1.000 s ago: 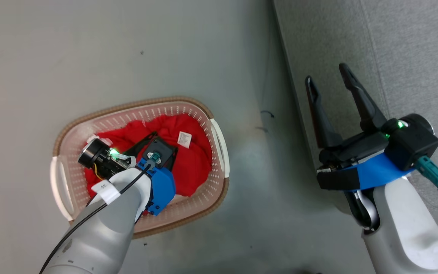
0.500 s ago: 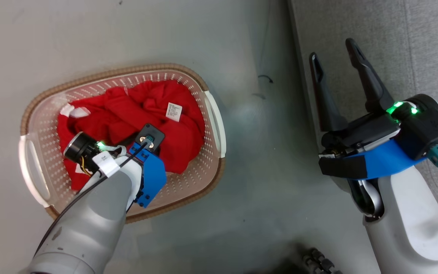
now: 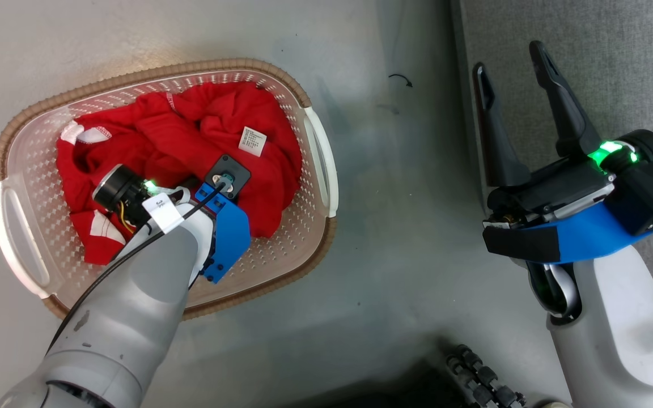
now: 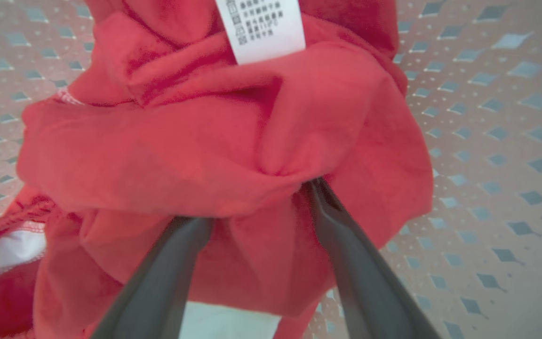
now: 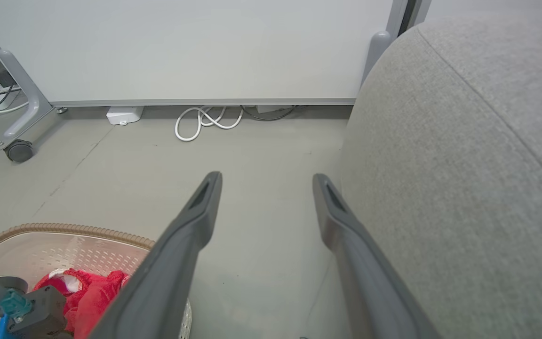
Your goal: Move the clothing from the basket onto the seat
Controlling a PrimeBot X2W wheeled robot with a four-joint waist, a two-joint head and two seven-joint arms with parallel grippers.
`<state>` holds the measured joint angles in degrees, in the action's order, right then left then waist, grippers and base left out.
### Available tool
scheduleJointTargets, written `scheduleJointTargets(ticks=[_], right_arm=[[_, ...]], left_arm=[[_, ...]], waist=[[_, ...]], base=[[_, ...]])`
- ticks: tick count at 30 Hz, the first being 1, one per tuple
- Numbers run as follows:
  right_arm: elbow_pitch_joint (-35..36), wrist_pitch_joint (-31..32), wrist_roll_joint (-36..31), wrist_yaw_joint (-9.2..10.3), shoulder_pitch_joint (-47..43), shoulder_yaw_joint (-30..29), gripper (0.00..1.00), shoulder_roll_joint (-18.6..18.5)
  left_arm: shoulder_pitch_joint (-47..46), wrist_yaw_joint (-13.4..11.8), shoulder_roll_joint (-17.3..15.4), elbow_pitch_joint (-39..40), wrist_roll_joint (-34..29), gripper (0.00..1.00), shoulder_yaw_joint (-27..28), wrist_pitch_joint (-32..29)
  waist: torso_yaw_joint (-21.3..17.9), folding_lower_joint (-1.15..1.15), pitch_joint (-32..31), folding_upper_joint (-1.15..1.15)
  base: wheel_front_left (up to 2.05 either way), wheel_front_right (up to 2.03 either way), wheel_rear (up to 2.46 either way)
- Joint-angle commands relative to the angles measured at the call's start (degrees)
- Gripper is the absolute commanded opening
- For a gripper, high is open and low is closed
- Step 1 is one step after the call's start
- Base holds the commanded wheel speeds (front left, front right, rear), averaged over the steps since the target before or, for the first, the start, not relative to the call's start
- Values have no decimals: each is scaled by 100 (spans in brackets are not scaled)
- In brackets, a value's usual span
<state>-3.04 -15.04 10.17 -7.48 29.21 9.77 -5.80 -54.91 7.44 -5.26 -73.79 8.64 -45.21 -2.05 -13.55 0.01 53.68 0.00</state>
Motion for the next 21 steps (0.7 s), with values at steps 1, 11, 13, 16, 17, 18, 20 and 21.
scheduleJointTargets(ticks=[1,11,13,16,17,18,20,21], right_arm=[[34,-22,13,-3,81,-18,100,-16],[5,-22,-16,-3,40,-34,100,-66],[-31,-22,-22,-3,3,-57,100,-94],[-67,-22,-21,-3,-77,-45,100,-125],[-85,-22,-23,-3,-102,-42,100,-136],[-96,-22,-20,-3,-128,-35,100,-143],[-129,-22,-31,-3,-172,-29,100,-161],[-153,-22,-29,-3,-202,-34,100,-163]], left_arm=[[-117,-2,-24,-6,40,100,-46,39],[2,-2,81,-7,296,0,-306,408],[28,-2,100,1,329,0,-355,580],[128,-2,140,6,448,0,-370,859],[169,-2,155,12,489,0,-380,962],[200,-2,171,15,545,0,-363,1054],[267,-2,190,19,622,0,-345,1229],[315,-2,197,18,670,0,-334,1310]], waist=[[8,-1,20,0],[158,-1,-251,0],[226,-1,-383,0],[324,-1,-616,0],[355,-1,-708,0],[380,-1,-790,0],[442,-1,-985,0],[476,-1,-1099,0]], base=[[0,0,0],[0,0,0],[0,0,0],[0,0,0],[0,0,0],[0,0,0],[0,0,0],[0,0,0]])
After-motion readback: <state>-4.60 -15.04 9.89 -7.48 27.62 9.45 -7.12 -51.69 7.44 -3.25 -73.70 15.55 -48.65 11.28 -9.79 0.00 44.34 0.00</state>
